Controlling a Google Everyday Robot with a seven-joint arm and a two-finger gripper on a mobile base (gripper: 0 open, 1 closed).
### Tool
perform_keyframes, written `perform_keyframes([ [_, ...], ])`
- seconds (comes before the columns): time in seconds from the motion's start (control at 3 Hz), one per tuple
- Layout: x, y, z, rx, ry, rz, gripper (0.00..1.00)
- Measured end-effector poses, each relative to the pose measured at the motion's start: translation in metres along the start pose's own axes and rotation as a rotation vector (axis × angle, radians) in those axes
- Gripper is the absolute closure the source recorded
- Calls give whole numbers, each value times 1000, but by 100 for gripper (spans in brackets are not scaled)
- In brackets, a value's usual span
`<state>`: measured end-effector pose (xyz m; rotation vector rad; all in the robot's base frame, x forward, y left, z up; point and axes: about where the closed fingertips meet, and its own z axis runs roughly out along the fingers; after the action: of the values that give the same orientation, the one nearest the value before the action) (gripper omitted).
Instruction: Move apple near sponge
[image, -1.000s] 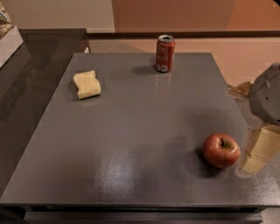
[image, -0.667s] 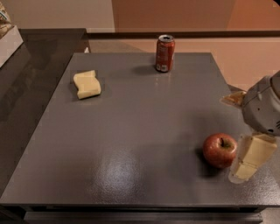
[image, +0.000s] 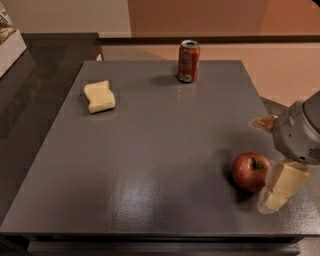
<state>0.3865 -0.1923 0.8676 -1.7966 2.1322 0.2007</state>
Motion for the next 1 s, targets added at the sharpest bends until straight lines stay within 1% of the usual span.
perform_keyframes([
  [0.33,4,4,8,-12,-5,3,18],
  [0.67,5,8,10,-22,-11,5,41],
  [1.0,4,10,6,-19,-18,12,65],
])
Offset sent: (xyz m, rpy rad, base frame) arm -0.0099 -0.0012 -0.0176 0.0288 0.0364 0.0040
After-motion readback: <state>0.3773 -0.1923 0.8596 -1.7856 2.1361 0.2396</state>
